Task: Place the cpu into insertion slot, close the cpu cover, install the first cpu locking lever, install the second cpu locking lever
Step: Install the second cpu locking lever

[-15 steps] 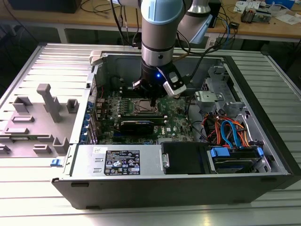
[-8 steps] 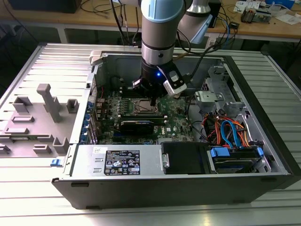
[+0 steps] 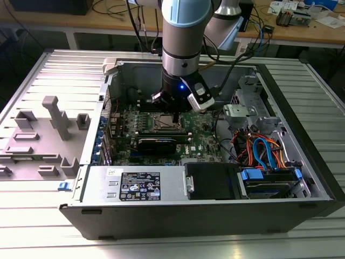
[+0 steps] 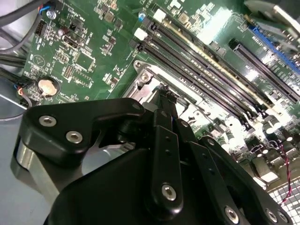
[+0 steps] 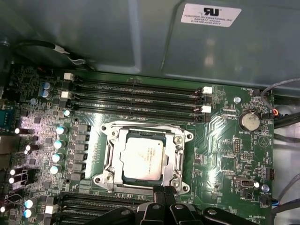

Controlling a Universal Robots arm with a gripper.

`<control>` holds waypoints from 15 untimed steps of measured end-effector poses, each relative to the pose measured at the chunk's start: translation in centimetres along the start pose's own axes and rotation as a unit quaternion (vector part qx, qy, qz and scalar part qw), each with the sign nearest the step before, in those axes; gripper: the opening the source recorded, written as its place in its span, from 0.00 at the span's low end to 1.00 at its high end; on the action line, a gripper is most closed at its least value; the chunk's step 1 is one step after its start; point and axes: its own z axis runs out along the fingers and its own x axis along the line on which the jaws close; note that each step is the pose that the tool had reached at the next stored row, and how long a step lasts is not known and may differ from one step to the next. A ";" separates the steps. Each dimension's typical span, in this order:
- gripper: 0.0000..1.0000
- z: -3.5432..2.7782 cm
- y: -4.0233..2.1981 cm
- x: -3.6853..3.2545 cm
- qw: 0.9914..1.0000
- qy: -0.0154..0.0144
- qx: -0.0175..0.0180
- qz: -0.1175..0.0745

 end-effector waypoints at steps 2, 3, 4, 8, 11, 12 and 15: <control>0.11 -0.09 -0.03 0.01 1.000 0.000 0.000 0.000; 0.11 -0.22 -0.03 -0.01 1.000 0.000 0.000 0.000; 0.11 -0.26 -0.07 -0.01 1.000 0.000 0.000 0.000; 0.11 -0.27 -0.20 0.01 1.000 0.000 0.000 0.000; 0.11 -0.29 -0.38 0.02 1.000 0.000 0.000 0.000; 0.11 -0.30 -0.49 0.04 1.000 0.000 0.000 0.000; 0.11 -0.35 -1.03 0.32 1.000 -0.001 -0.007 0.000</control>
